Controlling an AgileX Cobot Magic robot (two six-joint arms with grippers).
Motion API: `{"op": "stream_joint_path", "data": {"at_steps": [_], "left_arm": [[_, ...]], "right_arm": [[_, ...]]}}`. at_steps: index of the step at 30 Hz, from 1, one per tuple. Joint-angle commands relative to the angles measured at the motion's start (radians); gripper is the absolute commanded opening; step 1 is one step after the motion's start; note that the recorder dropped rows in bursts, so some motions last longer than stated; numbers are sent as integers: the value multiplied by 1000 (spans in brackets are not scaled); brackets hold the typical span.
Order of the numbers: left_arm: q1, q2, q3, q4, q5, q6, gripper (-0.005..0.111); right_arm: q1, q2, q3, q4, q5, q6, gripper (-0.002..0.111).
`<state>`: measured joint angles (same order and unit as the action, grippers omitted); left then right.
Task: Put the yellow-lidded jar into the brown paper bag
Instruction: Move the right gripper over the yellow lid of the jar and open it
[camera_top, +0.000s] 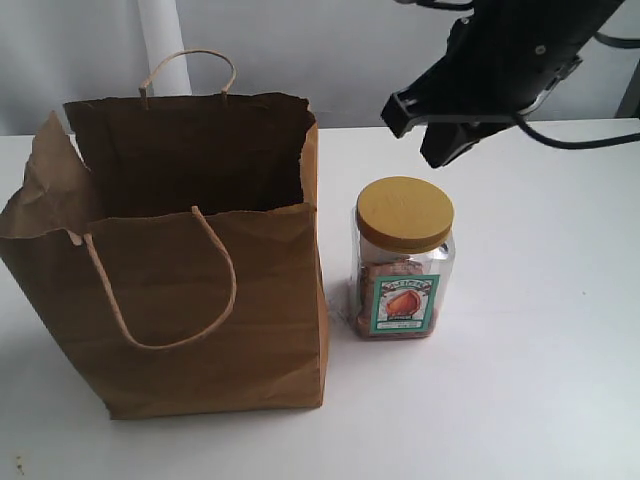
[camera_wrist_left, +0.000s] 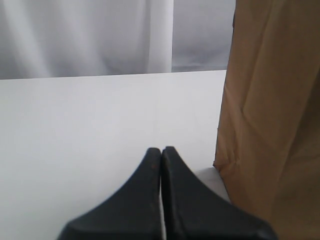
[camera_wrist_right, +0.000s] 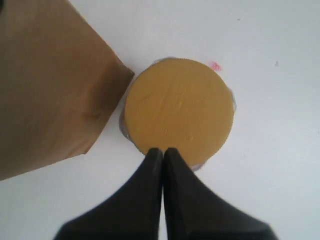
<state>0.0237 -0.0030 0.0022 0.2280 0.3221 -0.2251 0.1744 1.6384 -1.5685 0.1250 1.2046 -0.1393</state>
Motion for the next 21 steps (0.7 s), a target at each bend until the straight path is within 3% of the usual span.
{"op": "stream_joint_path", "data": {"at_steps": [1, 8, 12, 13, 17, 18, 21], "left_arm": [[-3, 3, -2, -4, -6, -4, 1], [-3, 3, -2, -4, -6, -4, 1], [-3, 3, -2, -4, -6, -4, 1], [-3, 3, -2, -4, -6, -4, 1], [-3, 3, -2, -4, -6, -4, 1], [-3, 3, -2, -4, -6, -4, 1], [-3, 3, -2, -4, -6, -4, 1]], "right_arm": [[-3, 61, -10, -7, 1, -17, 0], [-3, 63, -10, 5, -22, -17, 2], [-3, 63, -10, -17, -24, -38, 33], [-3, 63, -10, -28, -24, -40, 52], [-3, 63, -10, -28, -24, -17, 97], [-3, 63, -10, -28, -24, -11, 105], [-3, 63, -10, -28, -24, -11, 105]]}}
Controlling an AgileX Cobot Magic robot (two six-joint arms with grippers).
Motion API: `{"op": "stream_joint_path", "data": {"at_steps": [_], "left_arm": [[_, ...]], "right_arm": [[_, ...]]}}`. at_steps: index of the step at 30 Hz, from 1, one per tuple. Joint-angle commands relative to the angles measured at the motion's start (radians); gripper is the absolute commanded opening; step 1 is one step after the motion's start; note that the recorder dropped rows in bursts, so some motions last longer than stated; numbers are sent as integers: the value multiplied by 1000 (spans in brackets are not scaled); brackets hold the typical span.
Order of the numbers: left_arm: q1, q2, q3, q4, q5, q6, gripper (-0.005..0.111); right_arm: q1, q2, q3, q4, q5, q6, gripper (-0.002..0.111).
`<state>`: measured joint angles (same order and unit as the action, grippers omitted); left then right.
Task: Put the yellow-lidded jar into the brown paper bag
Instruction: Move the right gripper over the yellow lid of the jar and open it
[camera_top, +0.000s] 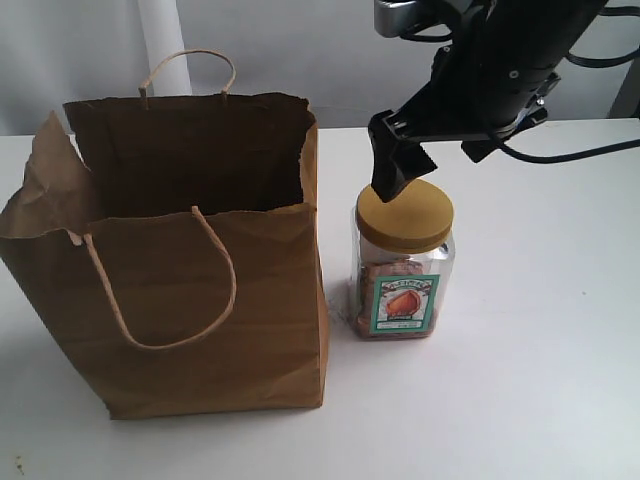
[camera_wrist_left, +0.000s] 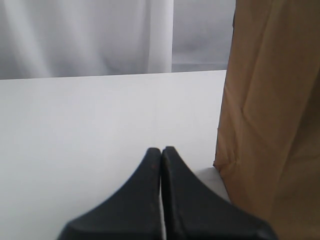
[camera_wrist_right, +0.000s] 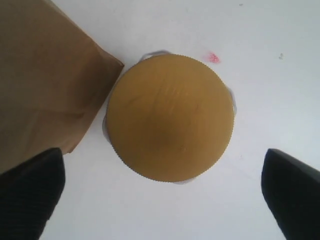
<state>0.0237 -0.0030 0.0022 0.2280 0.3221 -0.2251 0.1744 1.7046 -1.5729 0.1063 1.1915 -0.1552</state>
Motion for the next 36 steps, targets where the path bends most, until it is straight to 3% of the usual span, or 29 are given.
{"op": "stream_joint_path", "data": {"at_steps": [1, 23, 36], "left_arm": [[-3, 3, -2, -4, -6, -4, 1], [-3, 3, -2, -4, -6, -4, 1], [-3, 3, -2, -4, -6, -4, 1]], "right_arm": [[-3, -3, -6, -9, -11, 5, 105], [-3, -1, -6, -9, -81, 5, 105], [48, 36, -6, -55, -101, 11, 105]]}}
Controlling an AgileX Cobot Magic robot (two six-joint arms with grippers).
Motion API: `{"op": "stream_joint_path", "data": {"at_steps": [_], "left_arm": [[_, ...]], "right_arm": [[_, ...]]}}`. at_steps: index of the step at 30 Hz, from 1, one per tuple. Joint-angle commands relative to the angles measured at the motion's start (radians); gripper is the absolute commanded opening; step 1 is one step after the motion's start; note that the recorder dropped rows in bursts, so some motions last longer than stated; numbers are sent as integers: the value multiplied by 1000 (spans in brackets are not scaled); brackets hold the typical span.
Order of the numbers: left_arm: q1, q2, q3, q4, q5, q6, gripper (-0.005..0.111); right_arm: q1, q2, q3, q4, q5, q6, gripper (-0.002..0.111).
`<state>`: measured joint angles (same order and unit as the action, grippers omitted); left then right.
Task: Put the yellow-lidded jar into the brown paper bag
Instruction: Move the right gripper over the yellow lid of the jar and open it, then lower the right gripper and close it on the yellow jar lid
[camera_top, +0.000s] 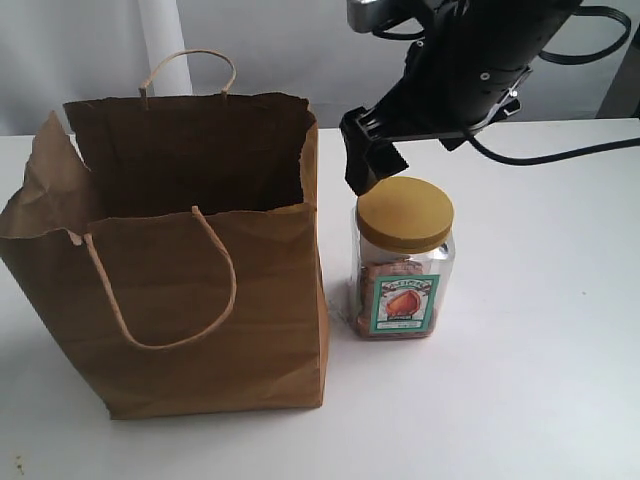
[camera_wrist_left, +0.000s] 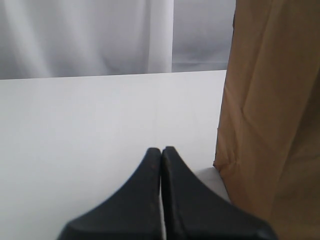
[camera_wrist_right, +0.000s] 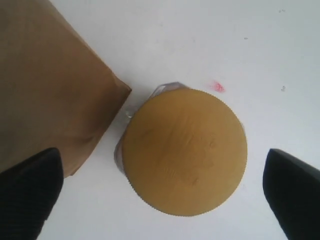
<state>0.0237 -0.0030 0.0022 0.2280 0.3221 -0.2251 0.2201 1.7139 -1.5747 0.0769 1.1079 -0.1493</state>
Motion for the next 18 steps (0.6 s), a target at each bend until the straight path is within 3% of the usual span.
{"op": "stream_joint_path", "data": {"at_steps": [1, 18], "left_arm": [[-3, 3, -2, -4, -6, -4, 1], [-3, 3, -2, -4, -6, -4, 1]], "right_arm": [[3, 37, -4, -32, -17, 5, 105], [3, 92, -4, -39, -29, 7, 105]]}}
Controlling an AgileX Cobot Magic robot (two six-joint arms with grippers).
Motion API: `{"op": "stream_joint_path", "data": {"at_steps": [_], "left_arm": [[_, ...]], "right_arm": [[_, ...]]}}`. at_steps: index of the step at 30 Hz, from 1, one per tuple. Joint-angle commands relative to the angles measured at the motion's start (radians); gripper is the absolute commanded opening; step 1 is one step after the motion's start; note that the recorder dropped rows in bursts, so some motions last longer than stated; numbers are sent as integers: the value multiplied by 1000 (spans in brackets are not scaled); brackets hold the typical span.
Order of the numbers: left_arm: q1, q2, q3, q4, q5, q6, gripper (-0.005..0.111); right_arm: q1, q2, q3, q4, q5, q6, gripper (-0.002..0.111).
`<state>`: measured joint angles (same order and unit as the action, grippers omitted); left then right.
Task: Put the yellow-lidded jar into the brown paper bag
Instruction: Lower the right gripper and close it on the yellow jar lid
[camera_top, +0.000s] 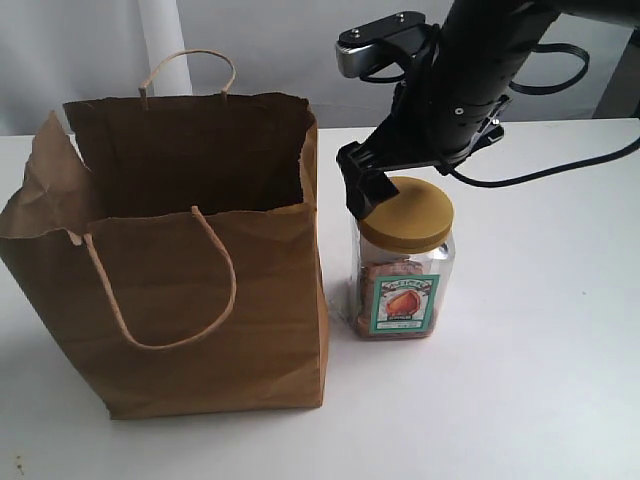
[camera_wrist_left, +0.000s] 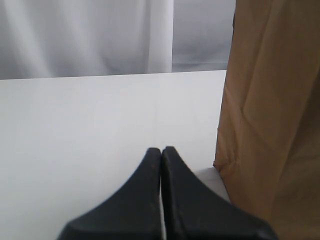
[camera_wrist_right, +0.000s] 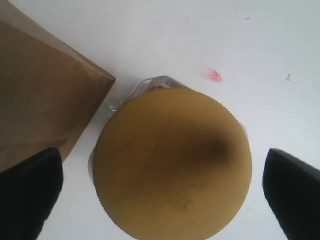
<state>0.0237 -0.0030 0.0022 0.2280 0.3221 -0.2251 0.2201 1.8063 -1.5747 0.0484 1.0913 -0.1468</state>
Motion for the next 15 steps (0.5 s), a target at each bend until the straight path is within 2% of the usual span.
{"op": "stream_joint_path", "data": {"at_steps": [1, 15], "left_arm": [[-3, 3, -2, -4, -6, -4, 1], [-3, 3, -2, -4, -6, -4, 1]], "right_arm": [[3, 2, -4, -10, -12, 4, 105], [3, 61, -4, -12, -8, 4, 105]]}}
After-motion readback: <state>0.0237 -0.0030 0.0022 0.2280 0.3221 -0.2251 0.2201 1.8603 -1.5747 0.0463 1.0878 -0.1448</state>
